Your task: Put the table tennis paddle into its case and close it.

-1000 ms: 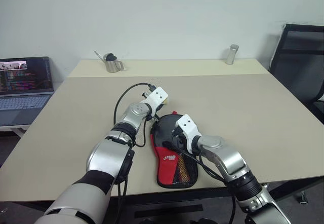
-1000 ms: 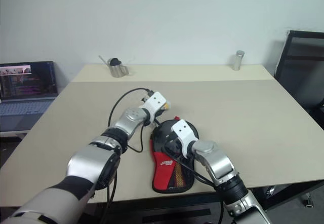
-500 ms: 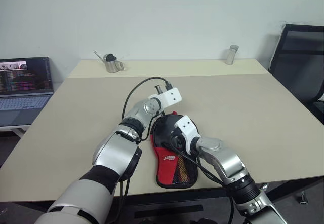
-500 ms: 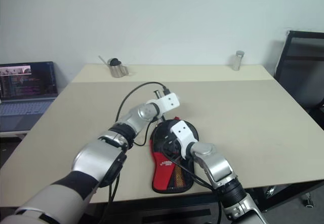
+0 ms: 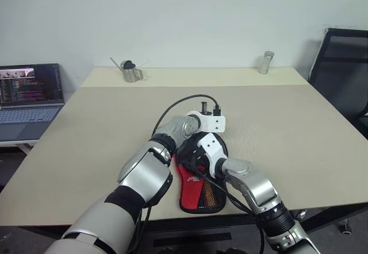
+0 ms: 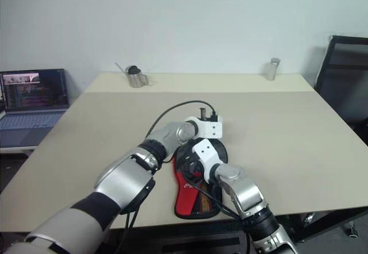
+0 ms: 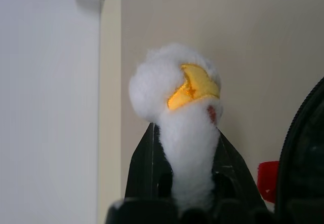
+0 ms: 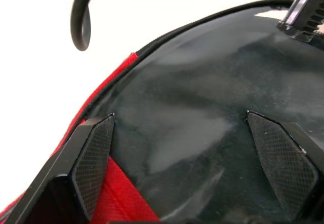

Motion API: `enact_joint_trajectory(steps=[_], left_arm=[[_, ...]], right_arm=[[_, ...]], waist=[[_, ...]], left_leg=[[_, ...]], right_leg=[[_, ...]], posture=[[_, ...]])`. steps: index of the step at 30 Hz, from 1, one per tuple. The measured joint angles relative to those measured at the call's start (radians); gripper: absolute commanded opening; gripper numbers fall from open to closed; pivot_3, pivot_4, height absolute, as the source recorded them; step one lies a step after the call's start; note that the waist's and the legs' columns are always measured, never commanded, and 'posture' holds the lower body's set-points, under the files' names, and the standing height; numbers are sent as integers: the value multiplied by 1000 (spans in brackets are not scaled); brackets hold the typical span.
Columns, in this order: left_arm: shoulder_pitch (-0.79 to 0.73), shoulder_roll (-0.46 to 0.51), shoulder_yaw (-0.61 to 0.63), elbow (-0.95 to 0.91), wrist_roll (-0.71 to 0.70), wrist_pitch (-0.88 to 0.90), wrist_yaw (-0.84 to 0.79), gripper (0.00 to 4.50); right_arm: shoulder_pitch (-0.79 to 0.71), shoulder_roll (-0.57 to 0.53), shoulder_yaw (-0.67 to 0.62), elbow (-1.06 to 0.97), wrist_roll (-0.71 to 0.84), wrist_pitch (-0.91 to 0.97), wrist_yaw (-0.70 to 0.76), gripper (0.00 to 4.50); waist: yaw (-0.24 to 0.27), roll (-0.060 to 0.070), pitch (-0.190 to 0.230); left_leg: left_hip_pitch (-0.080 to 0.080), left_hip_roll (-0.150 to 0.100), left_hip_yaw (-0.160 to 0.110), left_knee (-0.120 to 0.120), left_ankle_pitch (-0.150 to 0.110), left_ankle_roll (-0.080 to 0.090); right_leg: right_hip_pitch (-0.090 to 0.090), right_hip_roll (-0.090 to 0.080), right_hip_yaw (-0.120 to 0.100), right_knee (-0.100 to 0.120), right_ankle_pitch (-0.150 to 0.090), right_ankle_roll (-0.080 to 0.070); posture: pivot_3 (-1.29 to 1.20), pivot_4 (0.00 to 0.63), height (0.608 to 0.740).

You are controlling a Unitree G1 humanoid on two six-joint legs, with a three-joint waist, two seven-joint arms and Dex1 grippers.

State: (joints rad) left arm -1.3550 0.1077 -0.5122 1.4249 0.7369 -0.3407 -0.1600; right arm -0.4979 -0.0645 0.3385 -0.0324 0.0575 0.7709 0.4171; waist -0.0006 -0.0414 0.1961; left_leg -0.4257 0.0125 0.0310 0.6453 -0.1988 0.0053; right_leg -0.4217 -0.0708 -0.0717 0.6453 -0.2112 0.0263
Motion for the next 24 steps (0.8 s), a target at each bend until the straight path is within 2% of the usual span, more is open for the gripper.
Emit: enact_joint_trajectory(steps=[24], left_arm=[[-23,-42,-44,20,70,35,106,178]], right_arm=[[56,15,40,-78,0,24,-20,4500]], waist=[[11,0,0]], left_leg=[[-2,-1,-1,0,0,0]], right_leg=[[0,-1,-2,-2,0,0]], posture=[[0,150,740]])
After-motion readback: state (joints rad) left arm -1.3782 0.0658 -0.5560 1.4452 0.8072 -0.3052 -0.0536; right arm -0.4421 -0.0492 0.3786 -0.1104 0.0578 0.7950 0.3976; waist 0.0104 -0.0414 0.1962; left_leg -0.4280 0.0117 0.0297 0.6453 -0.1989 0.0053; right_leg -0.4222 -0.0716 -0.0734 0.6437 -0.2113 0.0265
